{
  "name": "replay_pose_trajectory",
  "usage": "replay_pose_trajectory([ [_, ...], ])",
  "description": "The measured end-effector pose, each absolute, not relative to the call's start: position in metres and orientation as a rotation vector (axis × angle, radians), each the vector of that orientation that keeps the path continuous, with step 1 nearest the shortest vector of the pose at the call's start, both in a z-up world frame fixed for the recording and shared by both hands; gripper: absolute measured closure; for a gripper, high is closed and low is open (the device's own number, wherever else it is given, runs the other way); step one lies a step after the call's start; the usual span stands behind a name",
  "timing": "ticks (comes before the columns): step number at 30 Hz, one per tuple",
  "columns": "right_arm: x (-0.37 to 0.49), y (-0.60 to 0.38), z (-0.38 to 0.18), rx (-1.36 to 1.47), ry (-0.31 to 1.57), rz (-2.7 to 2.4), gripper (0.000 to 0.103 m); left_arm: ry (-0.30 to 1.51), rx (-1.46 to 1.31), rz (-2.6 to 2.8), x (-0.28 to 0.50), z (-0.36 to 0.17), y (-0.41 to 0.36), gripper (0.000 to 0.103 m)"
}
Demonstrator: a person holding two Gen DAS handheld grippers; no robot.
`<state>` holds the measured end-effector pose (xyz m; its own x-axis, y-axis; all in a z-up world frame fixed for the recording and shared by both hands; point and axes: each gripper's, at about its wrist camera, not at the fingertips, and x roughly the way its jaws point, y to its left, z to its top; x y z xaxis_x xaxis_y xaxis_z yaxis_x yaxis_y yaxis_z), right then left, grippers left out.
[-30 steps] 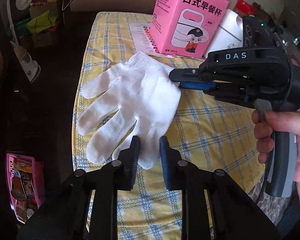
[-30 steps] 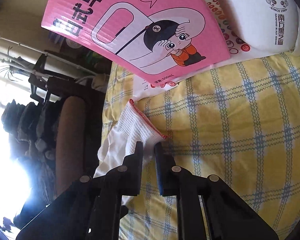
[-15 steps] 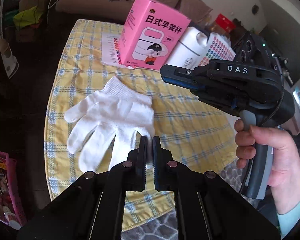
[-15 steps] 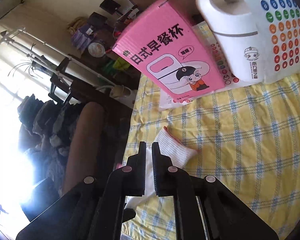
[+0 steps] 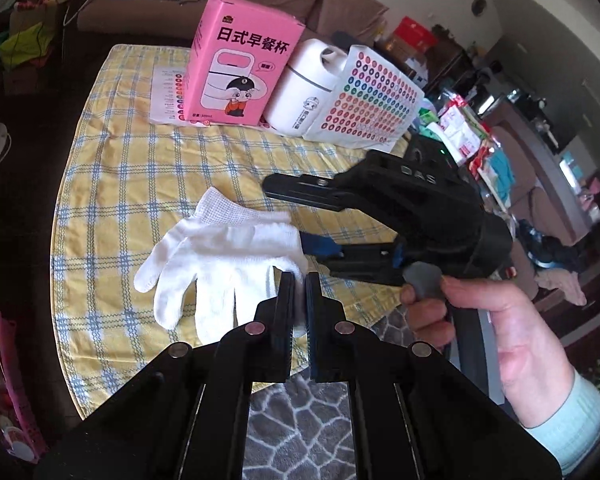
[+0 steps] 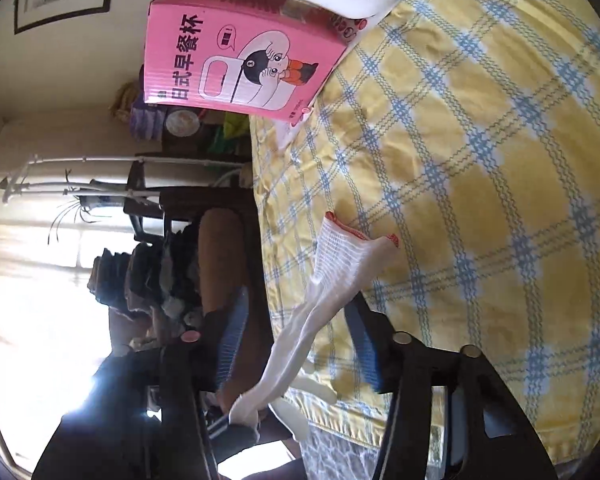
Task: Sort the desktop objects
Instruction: 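Grasp the white glove with the left gripper while the right gripper pinches its cuff, then lift the white glove with both grippers and carry it over the box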
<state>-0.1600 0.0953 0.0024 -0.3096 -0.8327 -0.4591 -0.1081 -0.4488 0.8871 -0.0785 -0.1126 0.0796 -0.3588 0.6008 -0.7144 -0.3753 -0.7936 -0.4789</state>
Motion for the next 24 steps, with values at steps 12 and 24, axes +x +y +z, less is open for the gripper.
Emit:
replay_pose_trajectory([
  [12, -0.130, 0.153, 0.093, 1.155, -0.887, -2.054, 0.095, -0.350, -1.248, 2.082, -0.073, 0.108, -0.059, 0.098],
  [24, -0.110, 0.382, 0.192, 0.960, -0.855, -2.368, 0.095, -0.121, -1.152, 1.923, -0.100, 0.181, 0.186, 0.098],
])
